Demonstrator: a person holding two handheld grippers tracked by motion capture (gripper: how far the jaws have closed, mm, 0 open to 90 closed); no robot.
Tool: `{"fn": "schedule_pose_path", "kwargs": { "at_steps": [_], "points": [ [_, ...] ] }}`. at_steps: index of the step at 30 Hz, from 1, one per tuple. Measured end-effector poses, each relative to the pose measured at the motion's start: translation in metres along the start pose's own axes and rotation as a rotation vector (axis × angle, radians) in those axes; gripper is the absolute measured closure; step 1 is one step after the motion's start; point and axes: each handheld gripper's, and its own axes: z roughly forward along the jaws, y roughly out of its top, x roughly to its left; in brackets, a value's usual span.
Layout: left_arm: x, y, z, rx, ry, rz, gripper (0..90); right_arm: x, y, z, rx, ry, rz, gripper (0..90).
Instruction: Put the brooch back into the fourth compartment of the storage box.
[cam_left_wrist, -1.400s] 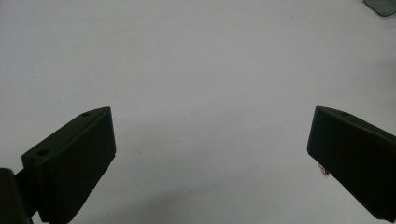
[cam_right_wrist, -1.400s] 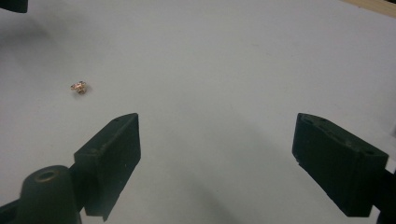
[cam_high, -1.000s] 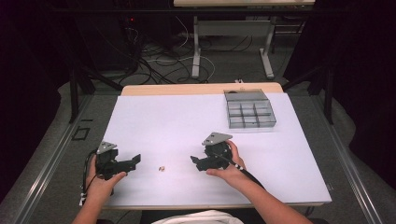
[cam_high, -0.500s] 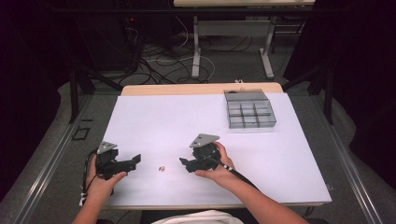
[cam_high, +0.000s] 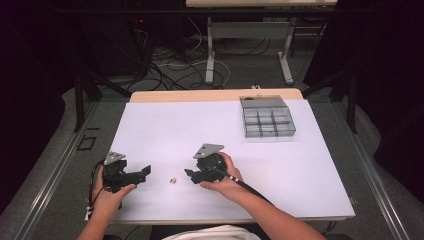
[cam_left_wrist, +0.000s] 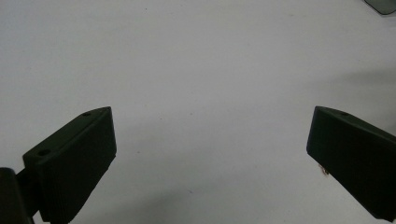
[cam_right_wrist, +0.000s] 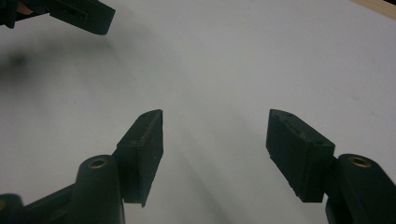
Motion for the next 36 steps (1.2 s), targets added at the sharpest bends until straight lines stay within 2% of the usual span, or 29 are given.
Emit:
{"fn": "schedule_pose_path", "kwargs": {
  "at_steps": [1, 3, 7, 11, 12, 18, 22, 23, 27, 30, 32, 34, 36],
  "points": [
    [0.000, 0.000, 0.000, 0.000, -0.001, 0.000, 1.3, 0.000, 0.000, 0.001, 0.012, 0.006, -0.001, 37.5],
    [0.000, 0.000, 0.000, 0.001, 0.000, 0.001, 1.4, 0.002, 0.000, 0.003, 0.004, 0.005, 0.009, 38.8],
    [0.000, 0.000, 0.000, 0.006, -0.001, 0.002, 1.4, 0.003, 0.001, 0.009, -0.001, 0.024, -0.009, 39.3],
    [0.000, 0.000, 0.000, 0.003, 0.000, 0.002, 1.4, 0.005, 0.002, 0.013, -0.003, 0.022, -0.026, 39.5],
    [0.000, 0.000, 0.000, 0.004, 0.000, 0.002, 1.5, 0.005, 0.003, 0.014, 0.012, 0.028, -0.028, 39.5],
    [0.000, 0.000, 0.000, 0.010, 0.000, 0.002, 1.7, 0.006, 0.002, 0.021, 0.023, 0.061, -0.037, 40.9],
    [0.000, 0.000, 0.001, 0.000, 0.003, -0.001, 1.8, 0.009, 0.002, 0.026, 0.028, 0.069, -0.018, 42.7],
    [0.000, 0.000, 0.001, 0.000, 0.002, 0.000, 1.8, 0.009, 0.002, 0.027, 0.042, 0.080, -0.032, 43.0],
    [0.000, 0.000, 0.001, 0.002, 0.002, 0.000, 1.8, 0.010, 0.001, 0.032, 0.041, 0.089, -0.058, 44.6],
    [0.001, 0.000, 0.000, 0.013, -0.001, 0.003, 1.9, 0.011, 0.001, 0.035, 0.040, 0.104, -0.045, 46.6],
    [0.001, 0.000, 0.000, 0.014, -0.002, 0.003, 1.9, 0.011, 0.001, 0.038, 0.032, 0.106, -0.060, 48.3],
    [0.001, 0.000, 0.000, 0.017, -0.005, 0.003, 1.9, 0.011, 0.001, 0.040, 0.034, 0.127, -0.069, 49.5],
    [0.001, 0.000, 0.001, 0.017, -0.006, 0.004, 1.9, 0.013, 0.000, 0.042, 0.040, 0.132, -0.061, 50.2]
  ]
}}
